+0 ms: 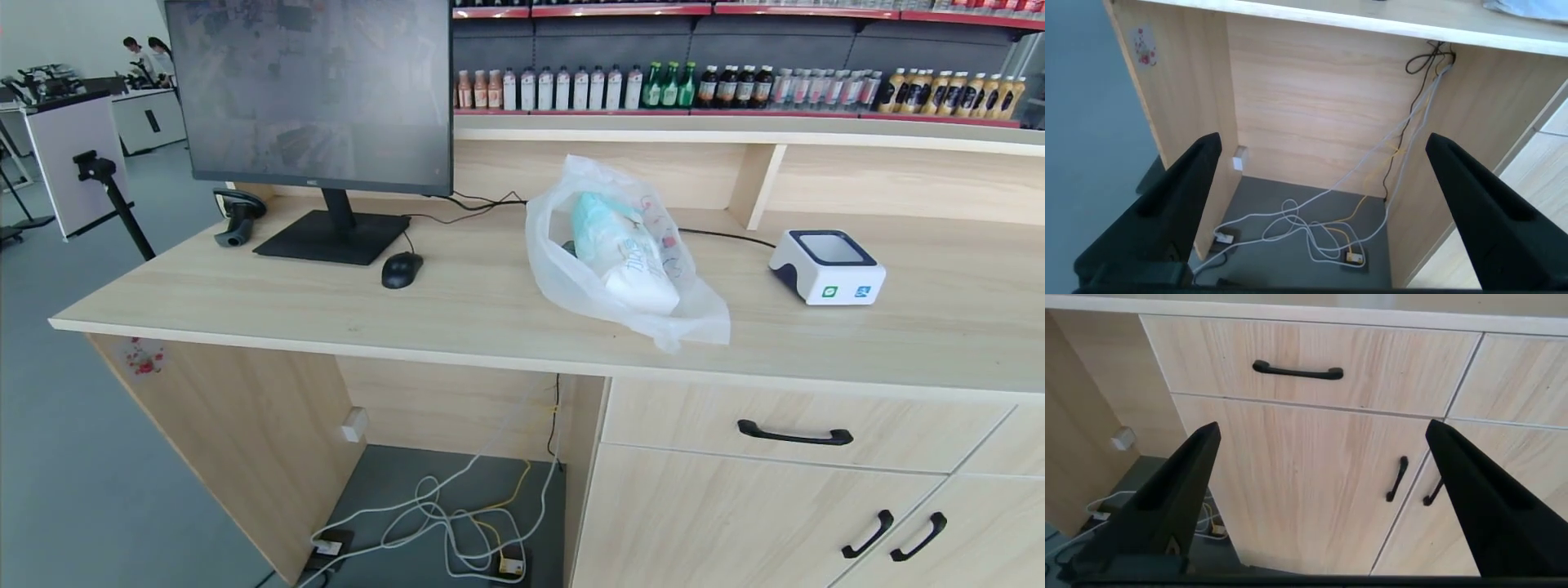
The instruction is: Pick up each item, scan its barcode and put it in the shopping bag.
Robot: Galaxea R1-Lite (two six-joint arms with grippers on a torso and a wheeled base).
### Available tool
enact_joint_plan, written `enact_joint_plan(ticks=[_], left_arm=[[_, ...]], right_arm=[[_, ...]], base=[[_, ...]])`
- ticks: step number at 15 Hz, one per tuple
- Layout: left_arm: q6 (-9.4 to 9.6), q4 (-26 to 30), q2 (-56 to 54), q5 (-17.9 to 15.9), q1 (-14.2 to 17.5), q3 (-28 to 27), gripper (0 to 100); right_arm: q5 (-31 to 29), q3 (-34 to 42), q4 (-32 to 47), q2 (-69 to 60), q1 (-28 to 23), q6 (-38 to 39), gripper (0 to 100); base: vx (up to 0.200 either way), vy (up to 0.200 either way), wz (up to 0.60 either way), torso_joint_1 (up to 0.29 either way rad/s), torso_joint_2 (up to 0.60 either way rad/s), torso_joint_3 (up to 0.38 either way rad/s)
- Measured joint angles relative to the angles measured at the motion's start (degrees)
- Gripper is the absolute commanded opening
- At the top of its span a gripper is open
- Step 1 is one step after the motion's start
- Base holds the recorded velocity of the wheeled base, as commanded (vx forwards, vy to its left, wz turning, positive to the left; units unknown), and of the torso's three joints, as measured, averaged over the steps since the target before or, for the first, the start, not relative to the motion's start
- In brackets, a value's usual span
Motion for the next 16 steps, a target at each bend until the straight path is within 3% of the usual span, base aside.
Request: enact_joint_plan(ticks=[6, 16], left_arm=[[-0.13, 0.07, 0.00, 0.10, 0.00, 0.00, 100], [-0.13, 0.00, 0.00, 0.07, 0.00, 0.00, 100]], right_arm=[[0.04, -0.05, 0.00, -0.05, -0.02, 0.02, 100], [0.04, -0.05, 0.00, -0.02, 0.00, 0.00, 100]], base=[[0.000, -0.167, -0.50, 0.004, 0.00, 0.000], [0.000, -0.200, 0.00, 0.000, 0.00, 0.002]])
